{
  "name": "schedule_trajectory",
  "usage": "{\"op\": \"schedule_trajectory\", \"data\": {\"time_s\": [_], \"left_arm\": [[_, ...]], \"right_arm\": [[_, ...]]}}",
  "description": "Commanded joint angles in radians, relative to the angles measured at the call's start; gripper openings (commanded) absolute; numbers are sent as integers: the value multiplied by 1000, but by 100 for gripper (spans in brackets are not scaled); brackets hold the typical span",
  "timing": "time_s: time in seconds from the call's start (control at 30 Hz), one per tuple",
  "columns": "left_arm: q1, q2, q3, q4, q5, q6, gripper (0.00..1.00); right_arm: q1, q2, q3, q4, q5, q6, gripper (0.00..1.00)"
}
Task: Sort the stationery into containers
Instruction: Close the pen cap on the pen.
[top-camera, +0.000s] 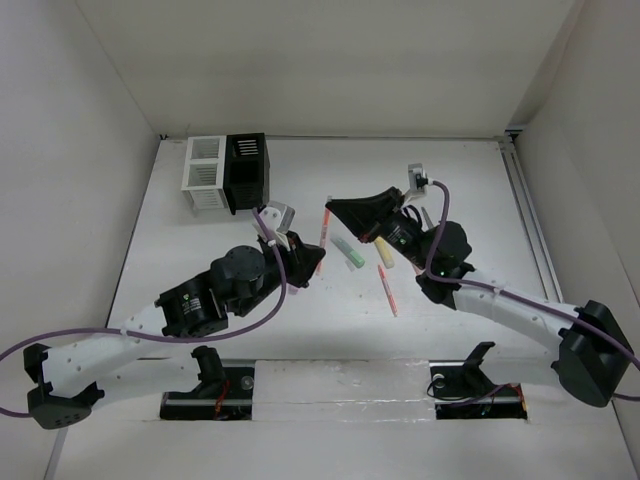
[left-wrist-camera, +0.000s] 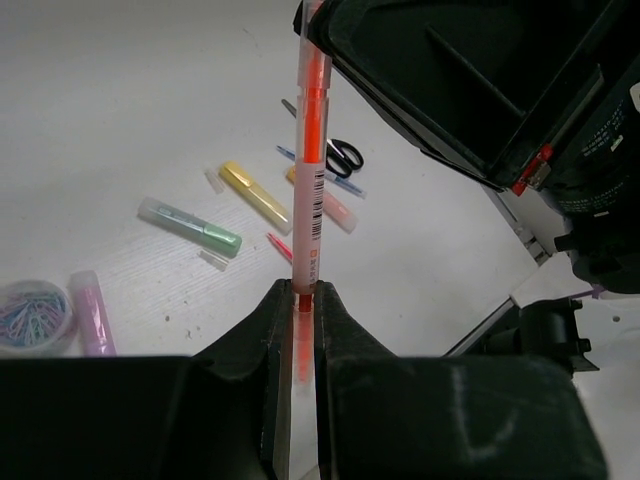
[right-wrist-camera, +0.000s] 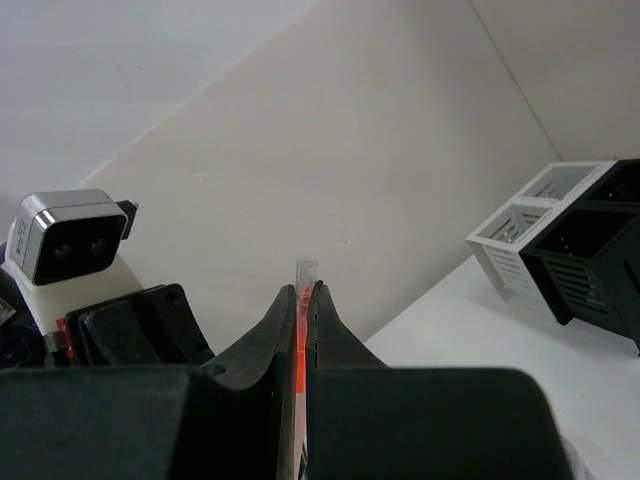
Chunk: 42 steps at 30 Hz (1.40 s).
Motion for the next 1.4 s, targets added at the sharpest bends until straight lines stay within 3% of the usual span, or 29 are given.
{"op": "schedule_trajectory", "data": {"time_s": [0.0, 0.37, 1.37], "left_arm": [[3, -5, 69, 179, -68, -13, 0], [3, -15, 69, 232, -50, 63, 0], [3, -65, 81, 211, -59, 82, 0]], "right_arm": [[24, 45, -27, 28, -60, -44, 0], [34, 67, -27, 7, -80, -64, 0], [70, 114, -73, -11, -100, -113, 0]]}}
